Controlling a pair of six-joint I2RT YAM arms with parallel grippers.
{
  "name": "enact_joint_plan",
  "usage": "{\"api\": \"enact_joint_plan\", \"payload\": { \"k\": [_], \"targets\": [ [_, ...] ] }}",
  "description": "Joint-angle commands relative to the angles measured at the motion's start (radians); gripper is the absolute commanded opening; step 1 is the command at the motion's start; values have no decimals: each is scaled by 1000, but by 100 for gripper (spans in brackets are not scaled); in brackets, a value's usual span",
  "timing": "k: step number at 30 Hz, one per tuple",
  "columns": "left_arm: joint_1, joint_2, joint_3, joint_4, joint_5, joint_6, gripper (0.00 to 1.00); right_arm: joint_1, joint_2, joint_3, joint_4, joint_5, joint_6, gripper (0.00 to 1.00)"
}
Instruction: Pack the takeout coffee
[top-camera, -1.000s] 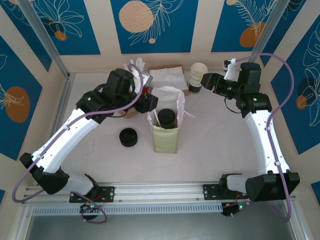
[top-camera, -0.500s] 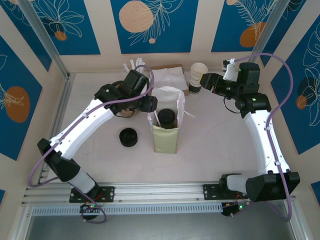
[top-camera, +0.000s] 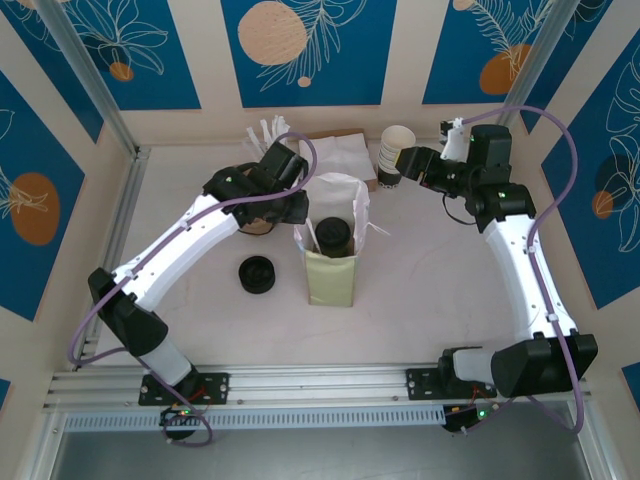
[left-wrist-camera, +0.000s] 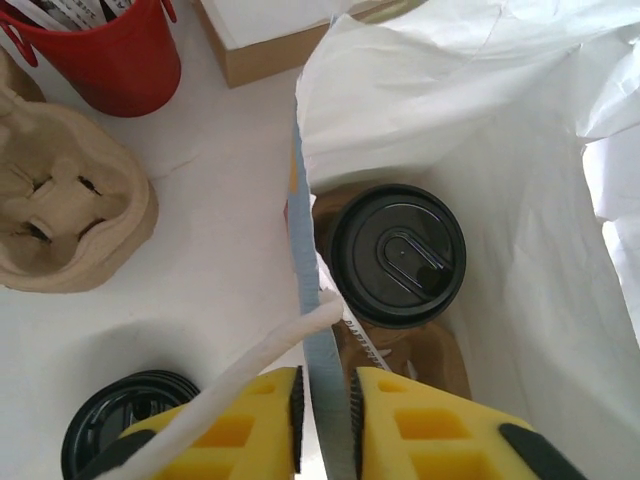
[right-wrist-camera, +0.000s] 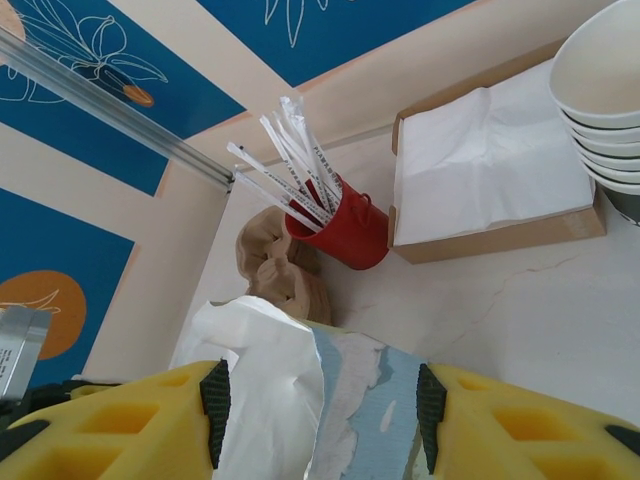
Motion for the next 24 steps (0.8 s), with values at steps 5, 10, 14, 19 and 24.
{"api": "enact_joint_plan", "payload": {
  "k": [5,10,14,19,24],
  "targets": [
    [-10,-58,-29,-5,-68,-32,7,28,45,11,36,40,-5,54],
    [-7,-87,-46,-14,-100,-45,7,61,98,43,46,62,-15,53],
    [-1,-107,-55,-36,-129,-55,5,89,155,71,54,84,-25,52],
    [16,-143,-93,-40,-142,-79,5,136,245,127,55,129,-38,51],
    [31,-177,-139,-38,-147,-96,5,186,340,202,50,206,-53,52]
  ]
}}
